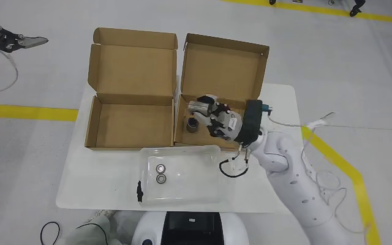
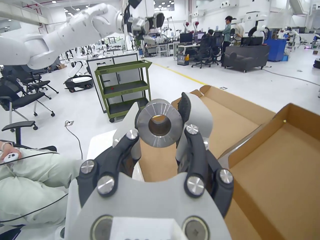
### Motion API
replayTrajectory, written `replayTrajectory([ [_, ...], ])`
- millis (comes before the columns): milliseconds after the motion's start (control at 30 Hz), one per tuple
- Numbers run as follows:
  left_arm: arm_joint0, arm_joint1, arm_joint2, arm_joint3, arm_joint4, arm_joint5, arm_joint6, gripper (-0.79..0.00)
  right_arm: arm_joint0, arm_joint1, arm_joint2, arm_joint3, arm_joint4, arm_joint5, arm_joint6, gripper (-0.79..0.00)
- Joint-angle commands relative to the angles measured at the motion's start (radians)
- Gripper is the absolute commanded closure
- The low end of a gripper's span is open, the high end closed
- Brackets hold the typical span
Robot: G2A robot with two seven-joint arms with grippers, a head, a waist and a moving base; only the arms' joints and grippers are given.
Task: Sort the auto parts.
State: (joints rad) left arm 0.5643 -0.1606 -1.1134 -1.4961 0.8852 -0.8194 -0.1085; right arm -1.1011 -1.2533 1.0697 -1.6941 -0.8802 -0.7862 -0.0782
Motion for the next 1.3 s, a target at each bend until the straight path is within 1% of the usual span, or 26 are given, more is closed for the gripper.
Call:
replayTrajectory([
  [0, 0.000, 0.000, 0.000, 0.000, 0.000, 0.000, 0.000, -0.785, 0.037, -0.002, 0.008, -0.004, 0.030, 0.000, 0.011, 0.000],
  [167, 0.000, 0.000, 0.000, 0.000, 0.000, 0.000, 0.000, -0.785, 0.094, -0.010, 0.012, -0.027, 0.079, 0.018, -0.009, 0.000],
  [367, 0.000, 0.000, 0.000, 0.000, 0.000, 0.000, 0.000, -0.785, 0.112, -0.019, -0.004, -0.021, 0.044, 0.027, -0.049, 0.000],
  [467, 0.000, 0.000, 0.000, 0.000, 0.000, 0.000, 0.000, -0.785, 0.112, -0.023, -0.014, -0.012, 0.067, 0.006, -0.073, 0.000],
  [633, 0.000, 0.000, 0.000, 0.000, 0.000, 0.000, 0.000, -0.785, 0.114, -0.026, -0.005, -0.022, 0.100, -0.057, -0.134, 0.000],
  [733, 0.000, 0.000, 0.000, 0.000, 0.000, 0.000, 0.000, -0.785, 0.108, -0.029, 0.002, -0.038, 0.086, -0.082, -0.177, 0.000],
  [933, 0.000, 0.000, 0.000, 0.000, 0.000, 0.000, 0.000, -0.785, 0.102, -0.036, -0.002, -0.058, 0.054, -0.096, -0.231, 0.000],
  [1100, 0.000, 0.000, 0.000, 0.000, 0.000, 0.000, 0.000, -0.785, 0.108, -0.041, -0.011, -0.062, 0.044, -0.140, -0.258, 0.000],
  [1267, 0.000, 0.000, 0.000, 0.000, 0.000, 0.000, 0.000, -0.785, 0.110, -0.043, 0.011, -0.050, -0.014, -0.155, -0.290, 0.000],
])
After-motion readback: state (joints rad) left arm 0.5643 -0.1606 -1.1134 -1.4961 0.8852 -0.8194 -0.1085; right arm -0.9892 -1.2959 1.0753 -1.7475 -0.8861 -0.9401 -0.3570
